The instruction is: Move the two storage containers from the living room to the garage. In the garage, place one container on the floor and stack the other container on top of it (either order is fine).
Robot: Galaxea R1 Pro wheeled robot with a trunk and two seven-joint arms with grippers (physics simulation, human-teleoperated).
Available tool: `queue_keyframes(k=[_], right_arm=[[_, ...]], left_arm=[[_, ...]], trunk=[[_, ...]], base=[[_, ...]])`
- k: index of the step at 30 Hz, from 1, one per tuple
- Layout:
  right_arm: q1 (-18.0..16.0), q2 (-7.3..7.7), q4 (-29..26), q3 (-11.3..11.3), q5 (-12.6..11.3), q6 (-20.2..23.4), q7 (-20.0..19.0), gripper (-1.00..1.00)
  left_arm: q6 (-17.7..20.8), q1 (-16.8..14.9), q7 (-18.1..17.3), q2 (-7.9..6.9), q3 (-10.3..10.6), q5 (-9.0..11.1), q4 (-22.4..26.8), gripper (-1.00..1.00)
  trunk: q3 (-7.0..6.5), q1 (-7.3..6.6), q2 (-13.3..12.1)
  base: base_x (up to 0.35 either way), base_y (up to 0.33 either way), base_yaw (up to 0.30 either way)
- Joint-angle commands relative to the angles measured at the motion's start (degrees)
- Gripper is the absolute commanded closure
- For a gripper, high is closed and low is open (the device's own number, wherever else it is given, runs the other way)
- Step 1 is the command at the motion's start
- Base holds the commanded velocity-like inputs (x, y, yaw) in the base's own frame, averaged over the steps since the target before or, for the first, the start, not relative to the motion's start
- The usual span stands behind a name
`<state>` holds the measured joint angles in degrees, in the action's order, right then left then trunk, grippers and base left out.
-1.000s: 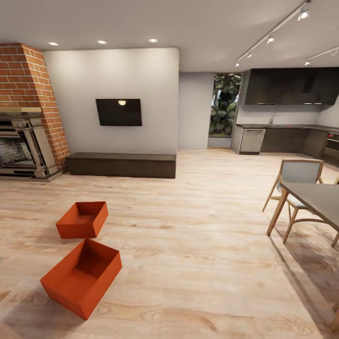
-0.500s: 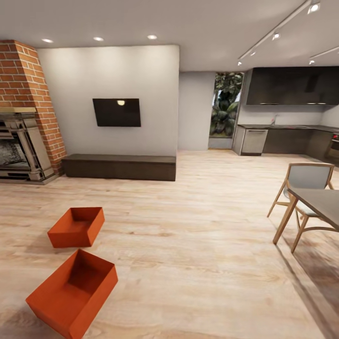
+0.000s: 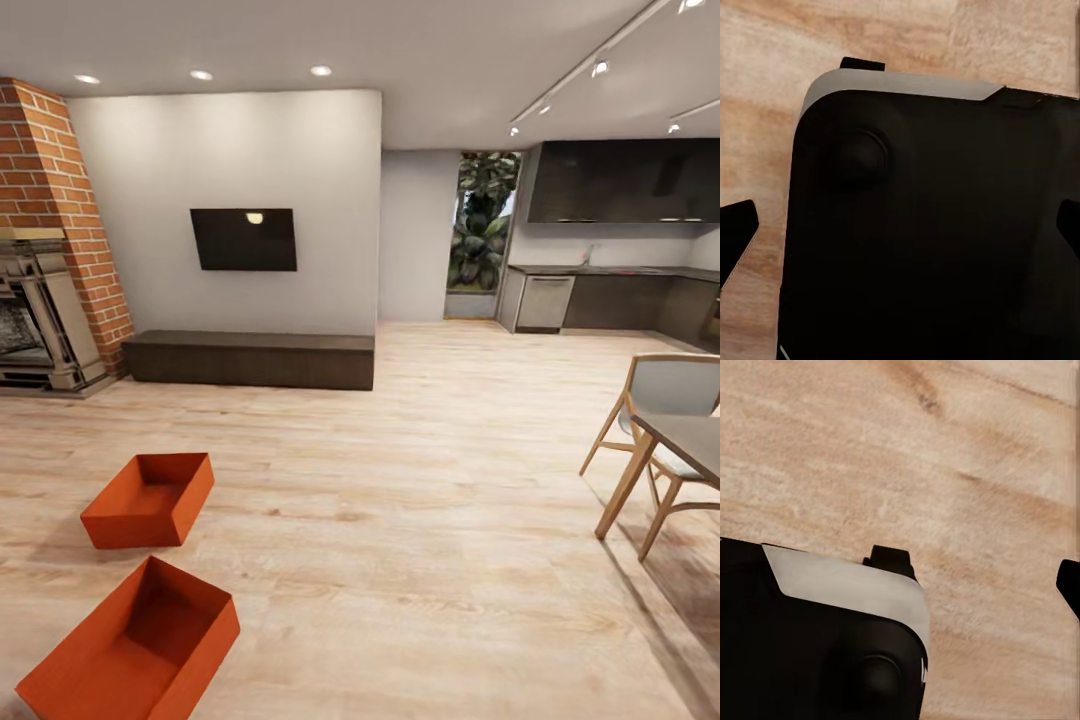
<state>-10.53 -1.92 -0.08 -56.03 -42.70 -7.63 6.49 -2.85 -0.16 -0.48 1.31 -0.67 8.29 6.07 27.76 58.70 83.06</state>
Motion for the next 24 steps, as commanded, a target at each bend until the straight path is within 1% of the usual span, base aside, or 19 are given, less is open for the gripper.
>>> queue_keyframes(k=[1, 11, 13, 17, 24], right_arm=[[-0.02, -0.02, 0.0, -0.48, -0.45, -0.11, 0.19, -1.0], [-0.02, -0.01, 0.0, -0.48, -0.46, -0.1, 0.19, -1.0], [-0.02, 0.04, 0.0, -0.42, -0.53, -0.12, 0.19, -1.0], [-0.02, 0.06, 0.0, -0.33, -0.68, -0.18, 0.19, -1.0], [-0.02, 0.07, 0.0, -0.39, -0.49, -0.17, 0.19, -1.0]], left_arm=[[-0.14, -0.02, -0.05, 0.01, -0.03, 0.42, -0.01, -1.0], [-0.14, -0.02, -0.05, 0.01, -0.03, 0.42, -0.01, -1.0], [-0.21, -0.02, -0.05, 0.01, -0.16, 0.27, -0.01, -1.0], [-0.23, -0.02, -0.05, 0.01, -0.2, 0.25, 0.06, -1.0], [-0.23, -0.02, -0.05, 0.01, -0.21, 0.26, 0.08, -1.0]], trunk=[[0.05, 0.03, 0.02], [0.05, 0.03, 0.02], [0.05, 0.03, 0.02], [0.05, 0.03, 0.02], [0.05, 0.03, 0.02]], base=[[0.322, 0.0, 0.0], [0.322, 0.0, 0.0], [0.242, 0.0, 0.133], [0.077, 0.0, 0.23], [0.01, 0.0, 0.265]])
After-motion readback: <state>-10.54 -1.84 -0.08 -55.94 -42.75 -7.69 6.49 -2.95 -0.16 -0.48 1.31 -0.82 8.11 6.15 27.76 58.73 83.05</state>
